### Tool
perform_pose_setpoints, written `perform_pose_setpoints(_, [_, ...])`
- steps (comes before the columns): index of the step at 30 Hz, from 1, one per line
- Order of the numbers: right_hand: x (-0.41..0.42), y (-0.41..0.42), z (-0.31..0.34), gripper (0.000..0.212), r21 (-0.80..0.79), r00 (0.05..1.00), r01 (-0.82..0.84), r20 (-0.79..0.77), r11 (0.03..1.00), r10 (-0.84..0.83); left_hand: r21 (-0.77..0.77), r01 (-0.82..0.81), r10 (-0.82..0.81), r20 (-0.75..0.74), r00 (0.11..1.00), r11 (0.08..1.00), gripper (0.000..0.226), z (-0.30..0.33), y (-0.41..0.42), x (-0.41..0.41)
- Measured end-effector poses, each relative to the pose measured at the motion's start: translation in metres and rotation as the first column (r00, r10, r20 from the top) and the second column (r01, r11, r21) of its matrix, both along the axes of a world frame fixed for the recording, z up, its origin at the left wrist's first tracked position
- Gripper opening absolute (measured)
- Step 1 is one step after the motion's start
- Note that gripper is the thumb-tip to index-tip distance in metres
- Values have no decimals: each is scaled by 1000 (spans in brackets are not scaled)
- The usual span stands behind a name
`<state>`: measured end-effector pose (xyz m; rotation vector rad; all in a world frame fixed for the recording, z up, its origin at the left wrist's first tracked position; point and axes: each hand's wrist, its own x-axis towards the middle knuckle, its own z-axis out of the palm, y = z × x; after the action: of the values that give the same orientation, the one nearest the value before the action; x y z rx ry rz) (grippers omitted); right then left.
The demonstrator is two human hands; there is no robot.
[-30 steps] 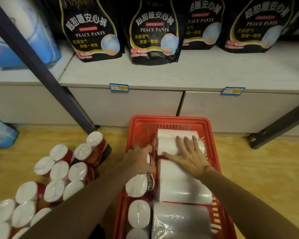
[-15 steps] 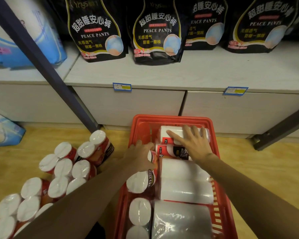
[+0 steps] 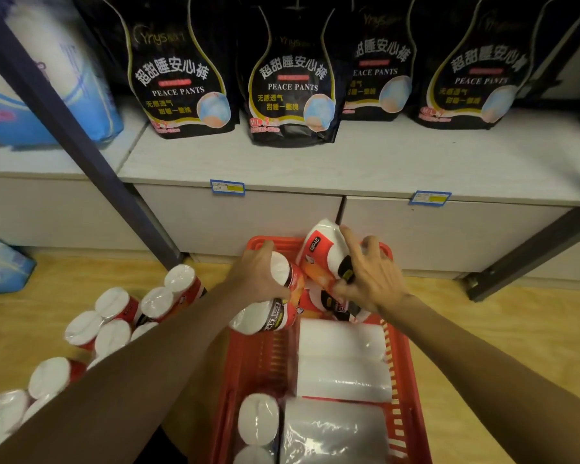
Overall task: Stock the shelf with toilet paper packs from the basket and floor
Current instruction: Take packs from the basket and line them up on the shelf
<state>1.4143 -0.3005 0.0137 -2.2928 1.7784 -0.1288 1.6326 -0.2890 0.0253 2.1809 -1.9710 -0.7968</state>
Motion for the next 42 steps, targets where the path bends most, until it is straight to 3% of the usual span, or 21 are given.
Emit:
perform_pose_setpoints(5, [6,-16,60,103,32,989,57,134,998,-61,-27,-25,23,-62,998,999,73,49,-12,4])
perform_pose_setpoints(9, [4,-33,115,109,157,939,141,291,977,-182,-15,-29,28,-91,995,999,73,97,-21,12])
perform_pose_setpoints(16, [-3,-58,214,121,321,926,174,270,931,-266,8,-10,11,-65,998,1000,71,197,-35,26])
perform_pose_setpoints(20, [-3,-67,269,101,357,900,168,324,919,-290,12,-3,4,-56,998,1000,76,252,-40,32])
perform_pose_setpoints(24, [1,-73,323,99,350,897,144,349,926,-271,45,12,-10,-39,999,999,89,310,-47,39])
perform_pose_setpoints(28, [6,-76,379,89,332,886,96,402,938,-232,26,41,-39,-78,996,999,78,365,-49,49])
perform_pose_setpoints(34, [14,-75,460,76,348,921,50,347,936,-179,32,107,-106,-51,993,994,76,442,-52,67])
perform_pose_setpoints(42, [31,-69,551,56,336,947,-17,308,942,-93,173,180,-176,-40,984,968,79,533,-55,89])
